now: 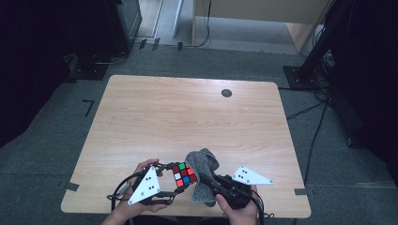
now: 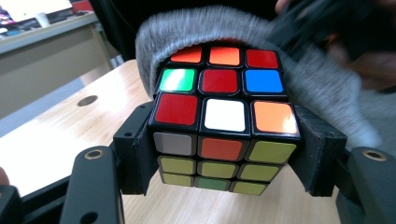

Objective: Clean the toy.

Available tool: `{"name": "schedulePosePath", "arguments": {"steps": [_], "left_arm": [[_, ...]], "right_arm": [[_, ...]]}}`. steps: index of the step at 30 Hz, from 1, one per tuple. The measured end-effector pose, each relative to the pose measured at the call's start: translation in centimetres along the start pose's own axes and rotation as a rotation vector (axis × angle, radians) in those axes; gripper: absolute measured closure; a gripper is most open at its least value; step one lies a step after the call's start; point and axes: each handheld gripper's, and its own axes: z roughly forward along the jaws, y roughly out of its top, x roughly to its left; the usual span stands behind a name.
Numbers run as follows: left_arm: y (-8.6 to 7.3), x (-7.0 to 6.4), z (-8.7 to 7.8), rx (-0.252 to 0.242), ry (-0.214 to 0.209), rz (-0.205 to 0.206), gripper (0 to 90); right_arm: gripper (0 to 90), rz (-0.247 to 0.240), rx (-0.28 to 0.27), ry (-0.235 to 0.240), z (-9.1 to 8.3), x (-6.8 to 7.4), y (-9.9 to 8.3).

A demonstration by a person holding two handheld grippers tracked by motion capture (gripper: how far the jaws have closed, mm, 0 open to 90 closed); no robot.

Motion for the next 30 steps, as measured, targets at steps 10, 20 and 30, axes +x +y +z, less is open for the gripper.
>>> {"name": "schedulePosePath", "arguments": {"steps": [10, 20, 30], "left_arm": [[0.3, 0.9, -0.9, -0.072, -0.035, -0.082, 33.6], [-0.3, 0.3, -0.2, -0.013, -0.001, -0.018, 33.7], [0.3, 2.0, -1.9, -0.150, -0.015, -0.168, 33.7]], "right_arm": [[78.7, 0.016, 0.004, 0.015, 0.4, -0.3, -0.4], [77.4, -0.020, -0.071, 0.059, -0.5, 0.8, 0.5], [78.4, -0.001, -0.023, 0.053, 0.7, -0.9, -0.9]]}}
